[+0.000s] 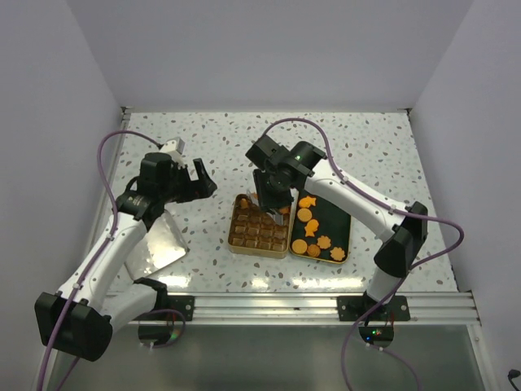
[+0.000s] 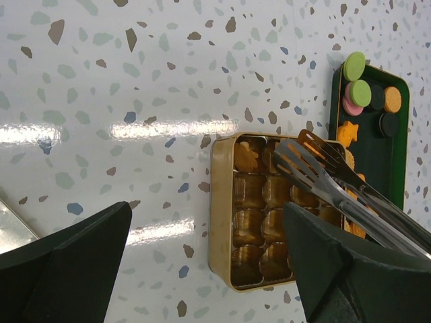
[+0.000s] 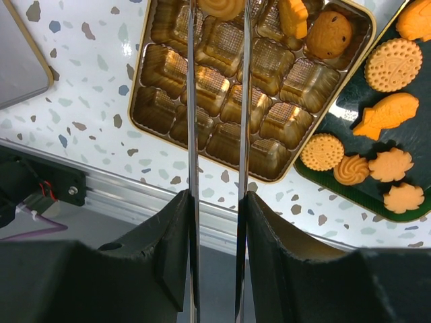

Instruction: Pack the cookies

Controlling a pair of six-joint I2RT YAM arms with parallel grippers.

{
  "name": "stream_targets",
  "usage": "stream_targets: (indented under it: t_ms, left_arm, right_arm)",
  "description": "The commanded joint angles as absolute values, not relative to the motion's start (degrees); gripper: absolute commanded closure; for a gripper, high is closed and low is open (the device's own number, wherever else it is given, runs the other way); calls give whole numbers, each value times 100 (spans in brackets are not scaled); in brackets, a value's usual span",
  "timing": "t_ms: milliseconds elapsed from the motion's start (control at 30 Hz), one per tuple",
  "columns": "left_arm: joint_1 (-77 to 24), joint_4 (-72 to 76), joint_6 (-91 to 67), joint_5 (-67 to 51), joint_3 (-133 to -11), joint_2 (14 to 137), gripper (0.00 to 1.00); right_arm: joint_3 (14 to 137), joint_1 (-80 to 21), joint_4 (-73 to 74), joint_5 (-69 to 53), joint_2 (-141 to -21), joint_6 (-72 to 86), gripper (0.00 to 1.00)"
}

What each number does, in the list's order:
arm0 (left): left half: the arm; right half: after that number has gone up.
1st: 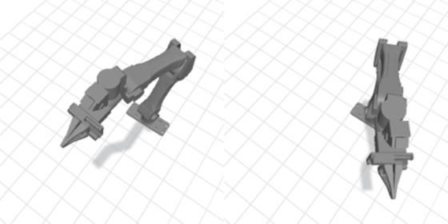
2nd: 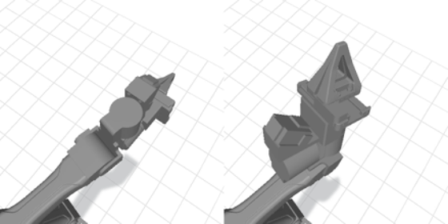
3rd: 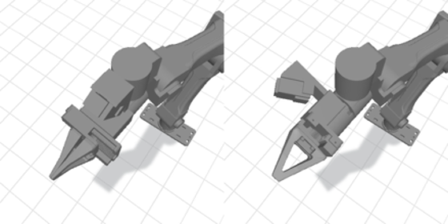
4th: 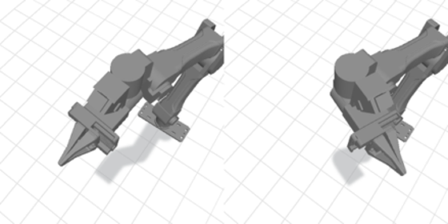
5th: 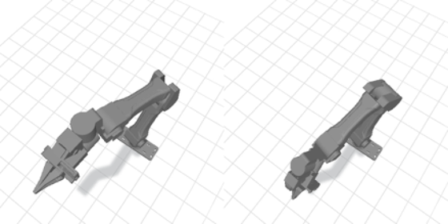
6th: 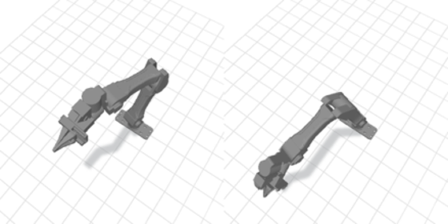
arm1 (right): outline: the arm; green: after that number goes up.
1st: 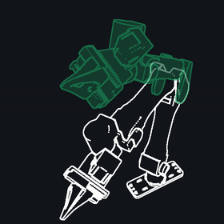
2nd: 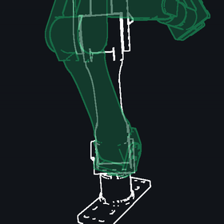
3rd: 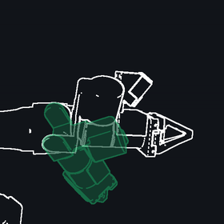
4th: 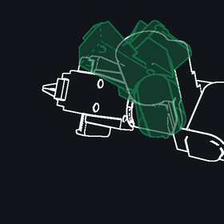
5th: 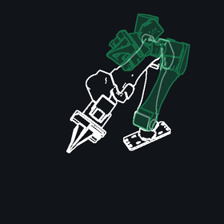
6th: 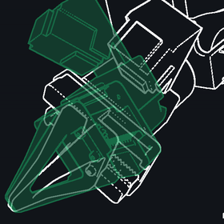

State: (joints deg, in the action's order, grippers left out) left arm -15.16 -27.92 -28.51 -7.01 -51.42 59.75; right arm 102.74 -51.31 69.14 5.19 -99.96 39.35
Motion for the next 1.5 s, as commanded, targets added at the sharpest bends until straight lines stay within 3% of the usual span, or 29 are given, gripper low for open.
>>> stream_targets:
  t_ms: [0, 433, 1000, 1467]
  left_arm:
    - [-1547, -2707, -2892, -650, -5159, 5897, 0]
    - [-1547, -2654, -2918, -668, -5168, 5941, 0]
    - [-1547, -2637, -2900, -694, -5203, 5985, 0]
    - [-1547, -2505, -2874, -931, -5361, 6231, 0]
  right_arm:
    - [10319, -5133, 6741, 703, -9949, 3823, 65]
    - [10257, -5124, 6732, 800, -9949, 3806, 53]
    - [10741, -5115, 7303, 1160, -9686, 3806, 52]
    - [7859, -4799, 8200, 1530, -7182, 4710, 50]
